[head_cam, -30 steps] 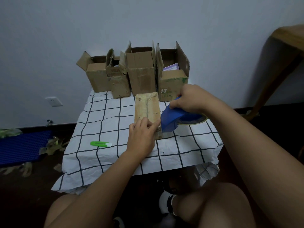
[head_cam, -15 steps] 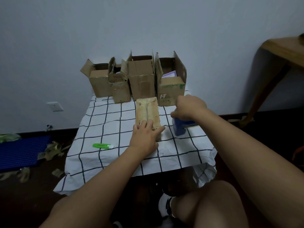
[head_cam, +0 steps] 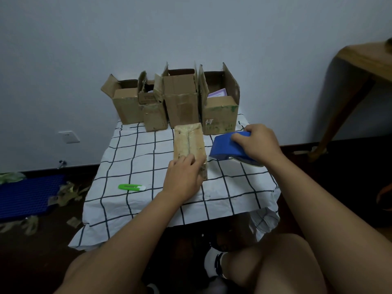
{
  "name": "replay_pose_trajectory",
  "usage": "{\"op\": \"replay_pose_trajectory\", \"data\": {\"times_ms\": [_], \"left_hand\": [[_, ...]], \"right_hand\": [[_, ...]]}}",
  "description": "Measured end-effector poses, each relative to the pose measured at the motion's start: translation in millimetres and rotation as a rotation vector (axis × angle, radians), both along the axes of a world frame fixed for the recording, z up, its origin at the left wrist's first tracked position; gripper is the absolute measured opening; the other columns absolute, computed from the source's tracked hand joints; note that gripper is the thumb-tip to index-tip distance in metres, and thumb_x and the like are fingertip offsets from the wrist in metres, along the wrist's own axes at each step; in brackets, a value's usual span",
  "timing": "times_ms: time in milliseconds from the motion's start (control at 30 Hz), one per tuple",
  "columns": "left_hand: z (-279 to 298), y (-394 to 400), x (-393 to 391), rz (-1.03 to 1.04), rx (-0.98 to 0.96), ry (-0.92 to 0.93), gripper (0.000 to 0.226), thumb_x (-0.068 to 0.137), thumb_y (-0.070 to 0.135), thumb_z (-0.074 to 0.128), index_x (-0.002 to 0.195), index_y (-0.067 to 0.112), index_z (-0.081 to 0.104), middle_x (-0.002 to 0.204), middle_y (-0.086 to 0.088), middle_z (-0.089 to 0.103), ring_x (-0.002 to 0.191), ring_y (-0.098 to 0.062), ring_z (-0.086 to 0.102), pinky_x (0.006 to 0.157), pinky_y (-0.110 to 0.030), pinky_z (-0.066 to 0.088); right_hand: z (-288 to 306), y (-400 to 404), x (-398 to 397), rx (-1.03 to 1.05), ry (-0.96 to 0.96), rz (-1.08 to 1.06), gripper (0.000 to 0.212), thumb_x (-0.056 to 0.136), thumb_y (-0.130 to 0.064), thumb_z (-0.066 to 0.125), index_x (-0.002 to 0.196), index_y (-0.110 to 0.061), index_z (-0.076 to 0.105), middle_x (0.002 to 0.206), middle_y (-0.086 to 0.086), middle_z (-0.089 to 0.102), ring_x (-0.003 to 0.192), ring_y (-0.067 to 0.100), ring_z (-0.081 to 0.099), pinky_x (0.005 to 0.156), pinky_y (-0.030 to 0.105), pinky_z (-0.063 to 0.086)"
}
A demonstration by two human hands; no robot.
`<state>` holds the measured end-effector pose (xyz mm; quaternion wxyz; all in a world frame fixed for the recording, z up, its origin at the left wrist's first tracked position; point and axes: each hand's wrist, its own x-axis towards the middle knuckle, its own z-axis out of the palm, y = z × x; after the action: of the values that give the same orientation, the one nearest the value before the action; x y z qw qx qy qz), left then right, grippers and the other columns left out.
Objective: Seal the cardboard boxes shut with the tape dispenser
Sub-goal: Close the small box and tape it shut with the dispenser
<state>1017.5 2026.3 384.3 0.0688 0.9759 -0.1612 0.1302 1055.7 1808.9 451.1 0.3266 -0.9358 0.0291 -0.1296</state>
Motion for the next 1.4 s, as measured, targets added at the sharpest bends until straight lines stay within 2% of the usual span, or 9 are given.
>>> {"op": "replay_pose_trajectory", "data": {"times_ms": [200, 300, 400, 500, 667, 800, 933, 1200, 1400], "left_hand": [[-9, 17, -10, -0.036, -0.124, 0.006, 0.048, 0.083, 0.025, 0.061, 0.131, 0.019, 0.055, 0.133, -0.008, 0.048, 0.122, -0.029, 0.043, 0.099, -0.039, 0.035], [-17, 21, -20, 0.038, -0.128, -0.012, 0.061, 0.081, 0.030, 0.063, 0.140, 0.029, 0.048, 0.143, -0.013, 0.038, 0.132, -0.032, 0.031, 0.107, -0.045, 0.030], [-22, 22, -25, 0.057, -0.216, 0.025, 0.067, 0.082, 0.028, 0.062, 0.145, 0.018, 0.040, 0.145, -0.011, 0.041, 0.134, -0.027, 0.032, 0.108, -0.041, 0.036], [-24, 28, -25, 0.058, -0.259, 0.019, 0.062, 0.081, 0.026, 0.062, 0.139, 0.011, 0.046, 0.147, -0.009, 0.041, 0.136, -0.025, 0.033, 0.110, -0.041, 0.037], [-32, 40, -28, 0.063, -0.354, 0.020, 0.061, 0.082, 0.025, 0.060, 0.141, 0.024, 0.046, 0.153, -0.005, 0.034, 0.133, -0.023, 0.040, 0.099, -0.039, 0.044], [-36, 47, -30, 0.064, -0.482, 0.042, 0.073, 0.083, 0.022, 0.058, 0.150, 0.026, 0.031, 0.156, 0.008, 0.033, 0.120, -0.008, 0.050, 0.086, -0.019, 0.040], [-37, 43, -36, 0.080, -0.597, 0.140, 0.084, 0.081, 0.032, 0.051, 0.152, 0.045, 0.008, 0.155, 0.027, 0.020, 0.118, 0.000, 0.041, 0.085, -0.017, 0.038], [-37, 29, -38, 0.231, -0.882, 0.248, 0.085, 0.076, 0.036, 0.049, 0.153, 0.044, 0.012, 0.130, 0.026, 0.048, 0.094, 0.025, 0.047, 0.074, -0.003, 0.035], [-32, 32, -36, 0.222, -0.734, 0.248, 0.083, 0.086, 0.038, 0.053, 0.156, 0.032, 0.009, 0.149, 0.006, 0.044, 0.120, -0.020, 0.054, 0.095, -0.035, 0.048]], "right_hand": [[-13, 8, -3, 0.485, -0.062, -0.063, 0.037, 0.085, -0.041, 0.068, 0.066, -0.010, 0.057, 0.061, -0.001, 0.051, 0.057, 0.010, 0.049, 0.055, 0.027, 0.038], [-15, 23, -1, 0.751, -0.014, -0.053, 0.035, 0.085, -0.041, 0.069, 0.070, -0.011, 0.060, 0.063, -0.005, 0.056, 0.057, 0.010, 0.053, 0.056, 0.026, 0.042], [-18, 45, 3, 0.891, 0.023, -0.029, 0.042, 0.085, -0.039, 0.070, 0.082, 0.002, 0.063, 0.070, 0.000, 0.057, 0.063, 0.012, 0.053, 0.060, 0.029, 0.042], [-19, 66, 4, 0.914, 0.024, 0.022, 0.032, 0.088, -0.036, 0.069, 0.075, -0.009, 0.059, 0.068, 0.003, 0.050, 0.055, 0.008, 0.045, 0.055, 0.025, 0.036], [-26, 81, 10, 0.914, 0.024, 0.040, 0.032, 0.090, -0.037, 0.068, 0.072, -0.014, 0.055, 0.067, 0.002, 0.049, 0.055, 0.010, 0.045, 0.054, 0.024, 0.036], [-31, 78, 14, 0.916, 0.033, 0.038, 0.032, 0.089, -0.039, 0.068, 0.070, -0.016, 0.055, 0.065, -0.002, 0.050, 0.054, 0.008, 0.046, 0.056, 0.024, 0.037], [-35, 76, 13, 0.904, 0.030, 0.054, 0.031, 0.087, -0.043, 0.066, 0.074, -0.015, 0.058, 0.068, -0.001, 0.052, 0.055, 0.007, 0.048, 0.059, 0.026, 0.038], [-35, 78, 13, 0.901, 0.036, 0.035, 0.031, 0.089, -0.042, 0.068, 0.074, -0.016, 0.059, 0.066, -0.004, 0.053, 0.055, 0.006, 0.049, 0.057, 0.024, 0.038], [-34, 75, 7, 1.036, 0.033, 0.022, 0.028, 0.088, -0.038, 0.067, 0.085, -0.011, 0.064, 0.082, 0.008, 0.056, 0.076, 0.021, 0.051, 0.071, 0.035, 0.041]]}}
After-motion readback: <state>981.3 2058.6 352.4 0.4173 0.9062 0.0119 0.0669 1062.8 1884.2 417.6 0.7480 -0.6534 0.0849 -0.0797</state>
